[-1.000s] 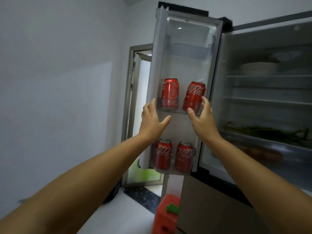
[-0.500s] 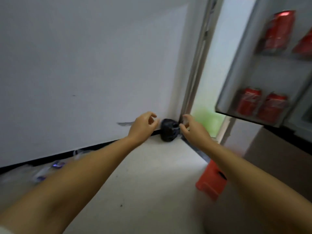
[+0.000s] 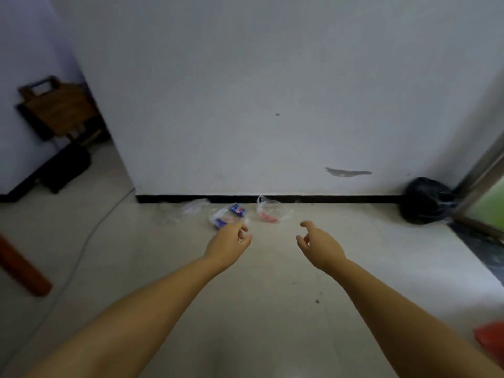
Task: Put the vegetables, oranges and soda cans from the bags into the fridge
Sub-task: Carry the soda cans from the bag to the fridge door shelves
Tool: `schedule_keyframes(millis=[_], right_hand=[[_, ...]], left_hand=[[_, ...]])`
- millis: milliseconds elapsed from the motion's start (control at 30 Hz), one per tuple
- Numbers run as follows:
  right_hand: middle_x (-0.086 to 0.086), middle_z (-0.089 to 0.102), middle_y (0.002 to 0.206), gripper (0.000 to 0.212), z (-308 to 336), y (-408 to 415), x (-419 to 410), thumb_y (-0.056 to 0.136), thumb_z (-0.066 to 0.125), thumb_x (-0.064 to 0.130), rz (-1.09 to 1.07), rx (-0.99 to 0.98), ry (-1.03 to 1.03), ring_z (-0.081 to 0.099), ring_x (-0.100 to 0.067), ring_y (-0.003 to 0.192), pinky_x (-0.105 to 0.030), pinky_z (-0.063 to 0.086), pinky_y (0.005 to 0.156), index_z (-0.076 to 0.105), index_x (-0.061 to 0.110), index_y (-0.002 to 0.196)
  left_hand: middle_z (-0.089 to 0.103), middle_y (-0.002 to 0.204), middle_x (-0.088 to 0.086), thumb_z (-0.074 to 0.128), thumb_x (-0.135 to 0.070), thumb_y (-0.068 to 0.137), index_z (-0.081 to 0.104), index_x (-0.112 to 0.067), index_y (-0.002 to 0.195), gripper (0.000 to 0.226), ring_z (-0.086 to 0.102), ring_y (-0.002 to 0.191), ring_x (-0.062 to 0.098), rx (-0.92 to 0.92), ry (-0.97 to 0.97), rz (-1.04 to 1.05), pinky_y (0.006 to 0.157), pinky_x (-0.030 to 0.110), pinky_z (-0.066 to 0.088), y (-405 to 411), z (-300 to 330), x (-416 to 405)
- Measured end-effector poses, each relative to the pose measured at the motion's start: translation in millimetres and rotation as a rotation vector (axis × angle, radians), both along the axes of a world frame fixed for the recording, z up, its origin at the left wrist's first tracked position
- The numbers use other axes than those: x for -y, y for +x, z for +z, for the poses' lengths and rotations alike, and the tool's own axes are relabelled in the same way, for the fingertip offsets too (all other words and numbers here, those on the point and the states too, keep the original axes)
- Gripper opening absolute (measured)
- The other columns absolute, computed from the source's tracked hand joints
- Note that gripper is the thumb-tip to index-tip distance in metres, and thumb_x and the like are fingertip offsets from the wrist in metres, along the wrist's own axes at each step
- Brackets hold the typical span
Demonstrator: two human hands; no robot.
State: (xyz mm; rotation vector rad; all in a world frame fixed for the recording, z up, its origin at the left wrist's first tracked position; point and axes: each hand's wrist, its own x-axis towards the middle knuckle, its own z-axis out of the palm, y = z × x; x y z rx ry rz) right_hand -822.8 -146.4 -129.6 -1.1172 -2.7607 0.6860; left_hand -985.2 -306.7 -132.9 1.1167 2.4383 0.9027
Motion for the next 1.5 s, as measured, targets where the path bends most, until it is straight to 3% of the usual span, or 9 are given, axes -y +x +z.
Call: schedule_keyframes(millis=[200, 400, 500, 700, 867, 967, 1133, 1233, 1500], right_hand=[[-0.006, 0.063, 0.107, 0.043, -48.0, -86.1, -13.8, 0.098, 0.04, 0.036, 0.093, 0.119, -0.056, 0.061, -0.022, 0.09, -0.039, 0.053, 0.078, 0.036, 0.019, 0.137], [-0.008, 0.063, 0.112, 0.042, -78.2, -191.7, -86.6, 0.098, 0.041, 0.035, 0.128, 0.207, -0.105, 0.061, -0.023, 0.093, -0.037, 0.052, 0.081, 0.037, 0.017, 0.136], [-0.01, 0.063, 0.114, 0.043, -87.2, -246.4, -126.2, 0.097, 0.041, 0.035, 0.135, 0.271, -0.126, 0.061, -0.024, 0.096, -0.037, 0.051, 0.082, 0.038, 0.017, 0.136], [-0.01, 0.062, 0.119, 0.043, -94.5, -358.2, -173.1, 0.097, 0.043, 0.036, 0.217, 0.337, -0.137, 0.061, -0.025, 0.103, -0.037, 0.05, 0.087, 0.039, 0.018, 0.136], [-0.009, 0.063, 0.116, 0.042, -120.6, -454.0, -213.6, 0.097, 0.044, 0.035, 0.233, 0.331, -0.146, 0.061, -0.023, 0.102, -0.035, 0.05, 0.088, 0.04, 0.018, 0.136], [-0.008, 0.063, 0.115, 0.042, -153.3, -511.2, -245.6, 0.096, 0.045, 0.034, 0.15, 0.345, -0.193, 0.061, -0.021, 0.102, -0.034, 0.05, 0.088, 0.041, 0.018, 0.135], [-0.008, 0.063, 0.117, 0.042, -213.6, -587.9, -288.8, 0.096, 0.044, 0.034, 0.068, 0.439, -0.348, 0.061, -0.023, 0.103, -0.035, 0.051, 0.088, 0.04, 0.019, 0.136], [-0.006, 0.063, 0.118, 0.041, -260.2, -621.9, -312.2, 0.097, 0.043, 0.035, 0.057, 0.445, -0.411, 0.062, -0.021, 0.103, -0.033, 0.051, 0.087, 0.041, 0.02, 0.135], [-0.005, 0.062, 0.117, 0.032, -499.8, -700.1, -395.0, 0.098, 0.045, 0.028, 0.057, 0.431, -0.413, 0.06, -0.016, 0.099, -0.026, 0.048, 0.083, 0.048, 0.018, 0.128]], left_hand=[[0.061, 0.087, 0.0, 0.054, -0.024, 0.091, 0.062, -0.011, 0.102, 0.018, 0.06, 0.084, 0.019, 0.102, -0.101, 0.103, 0.076, 0.032, 0.049, -70.3, -42.9, 5.4], [0.065, 0.094, 0.005, 0.053, -0.022, 0.092, 0.063, -0.012, 0.103, 0.018, 0.058, 0.084, 0.018, 0.134, -0.158, 0.13, 0.074, 0.029, 0.046, -179.6, -66.3, -64.1], [0.063, 0.089, 0.004, 0.053, -0.022, 0.093, 0.063, -0.012, 0.1, 0.016, 0.056, 0.079, 0.015, 0.159, -0.177, 0.143, 0.072, 0.028, 0.045, -230.2, -70.2, -94.7], [0.062, 0.088, 0.006, 0.053, -0.021, 0.092, 0.062, -0.009, 0.096, 0.016, 0.061, 0.084, 0.022, 0.218, -0.188, 0.205, 0.073, 0.032, 0.048, -333.2, -80.2, -131.7], [0.058, 0.087, -0.001, 0.053, -0.024, 0.094, 0.058, -0.017, 0.094, 0.009, 0.056, 0.08, 0.013, 0.242, -0.214, 0.194, 0.062, 0.017, 0.041, -435.0, -114.8, -172.5], [0.058, 0.087, -0.001, 0.052, -0.024, 0.093, 0.055, -0.02, 0.089, 0.006, 0.056, 0.079, 0.014, 0.263, -0.244, 0.164, 0.062, 0.017, 0.04, -501.2, -144.3, -206.1], [0.059, 0.086, 0.004, 0.052, -0.019, 0.092, 0.06, -0.012, 0.09, 0.011, 0.056, 0.08, 0.018, 0.331, -0.406, 0.097, 0.069, 0.026, 0.044, -587.2, -204.3, -252.8], [0.056, 0.085, 0.003, 0.05, -0.019, 0.092, 0.054, -0.016, 0.085, 0.009, 0.054, 0.08, 0.019, 0.351, -0.484, 0.052, 0.074, 0.031, 0.044, -619.7, -258.7, -279.0], [0.061, 0.09, 0.011, 0.044, -0.017, 0.095, 0.058, -0.008, 0.089, 0.018, 0.058, 0.083, 0.026, 0.339, -0.466, -0.029, 0.074, 0.033, 0.044, -673.7, -517.7, -376.2]])
